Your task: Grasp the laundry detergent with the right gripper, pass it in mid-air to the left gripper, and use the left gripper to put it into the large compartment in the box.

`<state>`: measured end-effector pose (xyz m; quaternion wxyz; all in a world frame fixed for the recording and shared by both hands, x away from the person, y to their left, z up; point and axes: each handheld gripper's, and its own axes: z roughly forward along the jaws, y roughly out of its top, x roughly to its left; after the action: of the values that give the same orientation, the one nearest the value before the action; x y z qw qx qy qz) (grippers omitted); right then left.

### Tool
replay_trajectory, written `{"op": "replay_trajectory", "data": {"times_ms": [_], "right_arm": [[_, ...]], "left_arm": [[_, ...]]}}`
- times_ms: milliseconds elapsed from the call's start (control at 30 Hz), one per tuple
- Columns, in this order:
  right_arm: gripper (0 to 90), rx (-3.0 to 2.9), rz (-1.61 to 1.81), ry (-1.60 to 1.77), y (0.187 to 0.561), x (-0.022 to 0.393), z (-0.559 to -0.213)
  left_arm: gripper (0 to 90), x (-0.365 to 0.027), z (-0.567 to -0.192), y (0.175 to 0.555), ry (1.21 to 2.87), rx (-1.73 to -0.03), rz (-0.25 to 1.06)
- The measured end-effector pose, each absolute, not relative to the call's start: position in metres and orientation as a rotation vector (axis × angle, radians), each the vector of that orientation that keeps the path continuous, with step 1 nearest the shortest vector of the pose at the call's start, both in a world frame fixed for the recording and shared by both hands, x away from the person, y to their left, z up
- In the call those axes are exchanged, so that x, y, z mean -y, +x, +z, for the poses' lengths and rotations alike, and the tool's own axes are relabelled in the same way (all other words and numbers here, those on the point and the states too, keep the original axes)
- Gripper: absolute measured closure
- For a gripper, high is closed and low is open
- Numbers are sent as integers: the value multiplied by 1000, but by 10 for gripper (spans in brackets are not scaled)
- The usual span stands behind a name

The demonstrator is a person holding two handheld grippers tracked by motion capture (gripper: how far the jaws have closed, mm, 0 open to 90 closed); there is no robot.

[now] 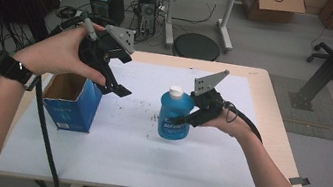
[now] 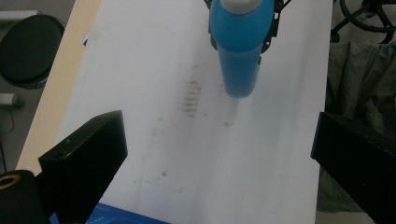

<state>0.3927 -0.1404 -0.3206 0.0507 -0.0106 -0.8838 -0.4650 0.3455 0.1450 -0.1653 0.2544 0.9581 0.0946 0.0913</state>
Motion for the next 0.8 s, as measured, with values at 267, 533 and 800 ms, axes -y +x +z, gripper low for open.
{"op": "replay_trajectory", "data": {"times_ms": [267, 533, 800], "right_arm": [[425, 2703, -1438, -27, 393, 137, -301], [426, 2696, -1464, -28, 395, 133, -287], [426, 2704, -1464, -6, 394, 125, -278]], "left_arm": [[34, -138, -158, 345, 2603, -241, 258], [32, -122, -151, 345, 2602, -222, 266], [33, -99, -150, 348, 2629, -156, 264]]}}
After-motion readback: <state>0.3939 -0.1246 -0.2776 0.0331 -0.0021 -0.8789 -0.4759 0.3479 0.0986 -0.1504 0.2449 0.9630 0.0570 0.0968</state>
